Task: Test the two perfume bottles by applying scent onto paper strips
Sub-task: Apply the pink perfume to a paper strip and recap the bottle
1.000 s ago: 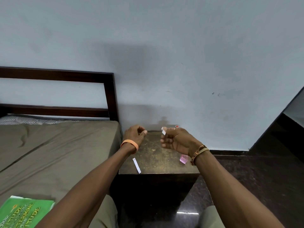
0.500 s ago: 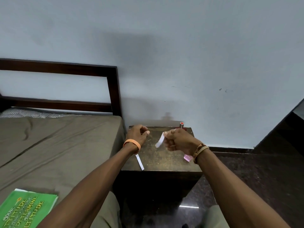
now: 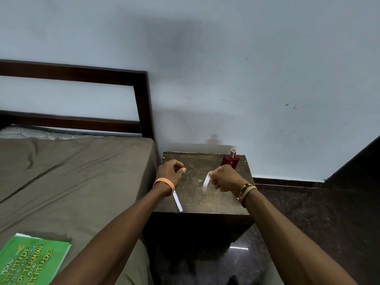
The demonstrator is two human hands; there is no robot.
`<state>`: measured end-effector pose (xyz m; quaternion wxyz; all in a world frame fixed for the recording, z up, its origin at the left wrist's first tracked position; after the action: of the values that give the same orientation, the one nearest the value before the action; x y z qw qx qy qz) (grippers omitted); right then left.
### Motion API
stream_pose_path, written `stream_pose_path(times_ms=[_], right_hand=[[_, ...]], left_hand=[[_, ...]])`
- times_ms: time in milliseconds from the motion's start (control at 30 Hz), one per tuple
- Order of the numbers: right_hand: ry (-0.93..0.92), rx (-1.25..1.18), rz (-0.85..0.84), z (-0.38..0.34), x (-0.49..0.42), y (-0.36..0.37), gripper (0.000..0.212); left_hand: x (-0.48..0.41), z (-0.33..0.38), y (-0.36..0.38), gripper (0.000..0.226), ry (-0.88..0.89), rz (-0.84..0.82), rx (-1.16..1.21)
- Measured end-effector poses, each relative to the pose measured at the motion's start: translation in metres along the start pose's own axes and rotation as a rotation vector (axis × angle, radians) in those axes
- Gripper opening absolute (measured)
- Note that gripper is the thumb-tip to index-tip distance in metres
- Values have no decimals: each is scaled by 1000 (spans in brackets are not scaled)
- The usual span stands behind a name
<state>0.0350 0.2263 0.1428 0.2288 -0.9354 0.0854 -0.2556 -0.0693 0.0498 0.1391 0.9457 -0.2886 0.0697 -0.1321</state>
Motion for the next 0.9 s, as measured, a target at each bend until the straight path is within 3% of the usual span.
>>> stream_pose_path(times_ms=[33,167,300,333,467,500,600,633,767,833,900], right_hand=[[-9,-1,12,1,-2,0,27],[-21,-434,-158,-12,-2,7,24],[-68,172,13,-12,-1,-2,29],[-84,130,3,-15,1,-2,29],[-104,-422,-198,-36,15,0,23],[-86,-424,-195,-35,15,0,24],[-57,118,-27,-21,20,-9,29],[-70,197,9,-20,23,-11,29],[-67,-280,-84,-22,35,-11,27],[-58,-290,-73,-23,38,-16,26],[-40,-149,-17,-18,44,-20,25]], left_hand=[[-2,0,0,13,5,2,7],[-10,2,-3,13,6,17,19],[-9,8,-4,13,17,25,32],[-8,10,-4,14,21,24,32],[-3,15,-7,13,31,23,17],[-2,16,-8,13,33,22,12],[4,20,-10,13,38,19,14],[5,23,-11,13,43,18,19],[9,30,-20,12,49,42,24],[10,35,-24,11,55,62,17],[11,40,-25,12,66,61,20]])
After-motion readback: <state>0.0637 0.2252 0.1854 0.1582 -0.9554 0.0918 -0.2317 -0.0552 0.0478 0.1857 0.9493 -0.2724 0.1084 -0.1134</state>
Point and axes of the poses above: each hand's wrist, its own x-axis away from the middle knuckle, its own y-axis out of the palm, z = x × y, the point moved 10 cm from there along -x, towards the middle knuckle, and after that the axes turned 7 degrees about x, right-handed, at the moved point
